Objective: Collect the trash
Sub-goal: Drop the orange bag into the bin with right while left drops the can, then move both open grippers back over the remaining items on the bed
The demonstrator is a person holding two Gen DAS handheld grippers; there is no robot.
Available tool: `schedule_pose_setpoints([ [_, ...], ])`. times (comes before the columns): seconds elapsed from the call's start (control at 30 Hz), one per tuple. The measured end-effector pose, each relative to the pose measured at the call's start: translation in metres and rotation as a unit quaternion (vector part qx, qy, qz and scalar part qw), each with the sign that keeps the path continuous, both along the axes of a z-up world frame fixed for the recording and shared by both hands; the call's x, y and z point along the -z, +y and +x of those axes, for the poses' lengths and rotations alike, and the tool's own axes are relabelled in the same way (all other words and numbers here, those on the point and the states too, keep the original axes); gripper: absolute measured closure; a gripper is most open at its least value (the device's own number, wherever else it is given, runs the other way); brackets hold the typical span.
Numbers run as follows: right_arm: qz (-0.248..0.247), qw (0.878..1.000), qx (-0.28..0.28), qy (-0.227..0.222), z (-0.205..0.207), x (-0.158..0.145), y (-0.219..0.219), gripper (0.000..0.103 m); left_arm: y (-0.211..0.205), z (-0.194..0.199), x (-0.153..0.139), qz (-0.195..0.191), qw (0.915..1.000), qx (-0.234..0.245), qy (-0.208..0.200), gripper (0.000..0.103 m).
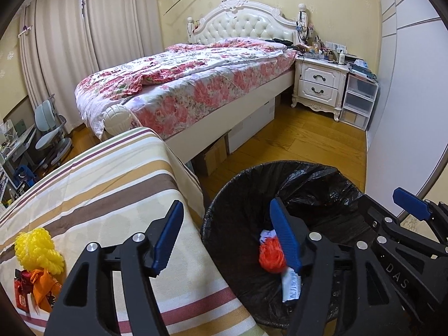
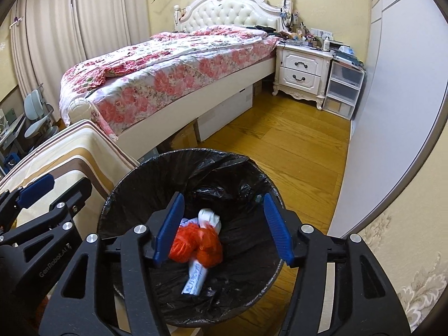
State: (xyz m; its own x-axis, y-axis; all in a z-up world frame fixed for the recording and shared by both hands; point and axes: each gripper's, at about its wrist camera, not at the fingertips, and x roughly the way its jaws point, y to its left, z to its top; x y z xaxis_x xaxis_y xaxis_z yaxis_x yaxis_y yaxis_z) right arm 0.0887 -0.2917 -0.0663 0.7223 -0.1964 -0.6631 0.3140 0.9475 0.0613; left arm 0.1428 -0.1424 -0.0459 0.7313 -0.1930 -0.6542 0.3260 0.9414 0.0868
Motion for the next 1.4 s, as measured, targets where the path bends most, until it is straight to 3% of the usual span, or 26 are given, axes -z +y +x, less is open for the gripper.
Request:
schedule_pose_setpoints([
  [0.07, -0.003, 1.000, 0.002, 0.001, -0.002, -0.001, 0.000, 0.044, 0.005, -0.002, -0.002, 0.001, 1.0000, -0.005, -0.002, 0.034],
  [0.17, -0.004, 1.000, 0.003, 0.000, -0.006, -0.003, 0.002, 0.038, 0.014, -0.007, -0.004, 0.001, 0.9998, -0.018, -0.001, 0.033],
  [0.4, -0.005, 1.000, -0.014, -0.003, -0.017, -0.008, 0.019, 0.038, 0.048, -0.023, -0.011, -0.001, 0.9989, -0.047, -0.002, 0.032],
  [0.8, 0.006, 0.996, -0.088, -0.003, -0.024, -0.015, 0.089, 0.038, 0.136, -0.056, -0.019, -0.005, 0.9935, -0.114, 0.000, 0.032],
  [1.13, 0.001, 0.987, -0.162, -0.004, -0.024, -0.023, 0.162, 0.038, 0.218, -0.079, -0.023, -0.009, 0.9804, -0.197, -0.005, 0.032],
  [1.4, -0.002, 0.975, -0.221, -0.005, -0.021, -0.032, 0.222, 0.038, 0.285, -0.093, -0.019, -0.007, 0.9651, -0.262, -0.003, 0.032],
])
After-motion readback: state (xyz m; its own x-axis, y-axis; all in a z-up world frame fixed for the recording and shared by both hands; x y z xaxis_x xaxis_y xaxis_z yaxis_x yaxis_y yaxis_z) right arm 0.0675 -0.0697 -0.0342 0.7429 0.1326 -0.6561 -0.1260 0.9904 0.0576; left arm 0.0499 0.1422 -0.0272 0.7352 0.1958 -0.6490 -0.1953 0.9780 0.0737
